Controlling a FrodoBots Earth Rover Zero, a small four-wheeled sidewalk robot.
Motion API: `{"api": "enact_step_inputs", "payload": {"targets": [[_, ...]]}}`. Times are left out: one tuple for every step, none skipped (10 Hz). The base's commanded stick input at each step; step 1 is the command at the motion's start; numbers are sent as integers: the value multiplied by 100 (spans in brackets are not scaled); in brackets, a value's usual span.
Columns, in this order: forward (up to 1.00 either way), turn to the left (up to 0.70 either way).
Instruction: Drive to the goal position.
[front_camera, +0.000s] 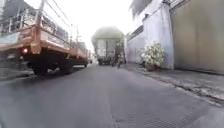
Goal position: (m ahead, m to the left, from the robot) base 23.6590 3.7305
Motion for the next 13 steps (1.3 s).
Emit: {"api": "enact_step_inputs", "payload": {"targets": [[100, 5], [100, 5], [100, 5], [100, 5], [100, 5], [100, 5], [100, 5], [100, 5], [100, 5], [100, 5], [100, 5], [100, 5], [100, 5]]}}
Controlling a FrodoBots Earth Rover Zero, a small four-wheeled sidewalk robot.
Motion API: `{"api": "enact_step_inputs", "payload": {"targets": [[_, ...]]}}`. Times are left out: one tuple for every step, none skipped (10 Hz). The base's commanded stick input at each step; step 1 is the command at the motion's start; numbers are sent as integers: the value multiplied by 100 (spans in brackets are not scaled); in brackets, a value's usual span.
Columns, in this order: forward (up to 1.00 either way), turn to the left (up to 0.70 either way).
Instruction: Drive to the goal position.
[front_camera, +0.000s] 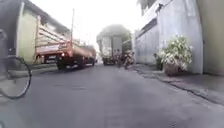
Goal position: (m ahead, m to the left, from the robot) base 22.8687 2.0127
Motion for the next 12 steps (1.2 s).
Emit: {"api": "enact_step_inputs", "payload": {"targets": [[100, 5], [100, 5], [100, 5], [100, 5], [100, 5], [100, 5], [100, 5], [100, 5], [100, 5], [100, 5], [100, 5], [100, 5]]}}
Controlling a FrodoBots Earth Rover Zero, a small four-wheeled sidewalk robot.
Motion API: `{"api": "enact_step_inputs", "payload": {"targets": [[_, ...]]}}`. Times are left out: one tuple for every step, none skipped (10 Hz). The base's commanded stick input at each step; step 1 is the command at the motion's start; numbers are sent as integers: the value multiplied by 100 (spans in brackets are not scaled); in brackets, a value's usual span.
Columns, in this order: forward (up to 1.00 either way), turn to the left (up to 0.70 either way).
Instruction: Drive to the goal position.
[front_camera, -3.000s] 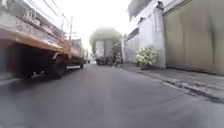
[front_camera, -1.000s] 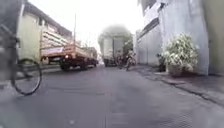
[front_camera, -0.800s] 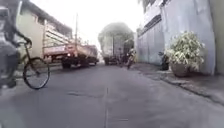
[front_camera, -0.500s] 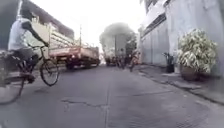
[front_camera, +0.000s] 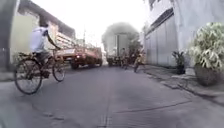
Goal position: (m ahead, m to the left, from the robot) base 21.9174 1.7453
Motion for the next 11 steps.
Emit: {"api": "enact_step_inputs", "payload": {"targets": [[100, 5], [100, 5], [100, 5], [100, 5], [100, 5], [100, 5], [100, 5], [100, 5], [100, 5], [100, 5], [100, 24]]}}
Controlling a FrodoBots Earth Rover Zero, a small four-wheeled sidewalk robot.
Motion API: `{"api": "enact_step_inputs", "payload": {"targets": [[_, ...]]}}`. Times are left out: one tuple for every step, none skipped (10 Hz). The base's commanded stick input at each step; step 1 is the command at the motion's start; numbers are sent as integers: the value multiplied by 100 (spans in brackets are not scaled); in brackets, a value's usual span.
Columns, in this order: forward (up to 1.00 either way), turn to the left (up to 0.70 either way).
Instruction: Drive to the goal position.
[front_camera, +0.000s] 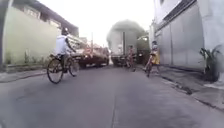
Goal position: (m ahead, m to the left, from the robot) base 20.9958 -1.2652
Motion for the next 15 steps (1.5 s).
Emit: {"api": "enact_step_inputs", "payload": {"targets": [[100, 45], [100, 45], [100, 45], [100, 39], [100, 18], [100, 5], [100, 5], [100, 5], [100, 5], [100, 5], [100, 5], [100, -1], [100, -20], [100, -35], [100, -35]]}}
